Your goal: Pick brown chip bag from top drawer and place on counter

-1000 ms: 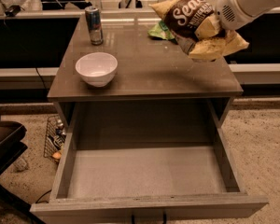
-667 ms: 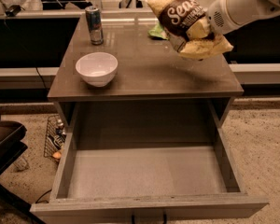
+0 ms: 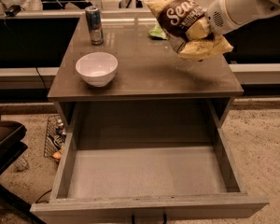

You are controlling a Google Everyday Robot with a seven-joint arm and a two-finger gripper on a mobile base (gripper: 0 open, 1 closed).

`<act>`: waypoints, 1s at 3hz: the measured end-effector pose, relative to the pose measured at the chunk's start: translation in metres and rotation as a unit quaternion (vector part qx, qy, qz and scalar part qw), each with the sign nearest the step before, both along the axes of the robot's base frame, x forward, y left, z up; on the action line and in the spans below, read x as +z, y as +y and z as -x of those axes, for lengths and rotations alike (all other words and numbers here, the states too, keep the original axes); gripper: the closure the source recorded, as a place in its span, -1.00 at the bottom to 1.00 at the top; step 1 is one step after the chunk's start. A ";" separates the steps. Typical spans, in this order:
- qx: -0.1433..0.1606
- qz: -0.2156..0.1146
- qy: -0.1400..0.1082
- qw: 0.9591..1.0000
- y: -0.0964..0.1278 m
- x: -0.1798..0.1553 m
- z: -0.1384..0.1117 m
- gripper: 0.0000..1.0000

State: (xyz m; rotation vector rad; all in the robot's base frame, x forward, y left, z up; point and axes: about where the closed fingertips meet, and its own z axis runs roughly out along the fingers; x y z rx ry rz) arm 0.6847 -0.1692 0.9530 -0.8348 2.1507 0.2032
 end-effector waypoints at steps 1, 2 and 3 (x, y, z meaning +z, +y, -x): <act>0.001 0.000 0.001 1.000 0.002 -0.001 0.000 -0.42; 0.003 0.000 0.002 1.000 0.004 -0.003 -0.001 -0.90; 0.004 0.000 0.003 1.000 0.005 -0.004 -0.001 -1.00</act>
Offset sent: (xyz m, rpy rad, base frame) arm 0.0003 0.0017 -0.0013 0.0000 0.0021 0.0027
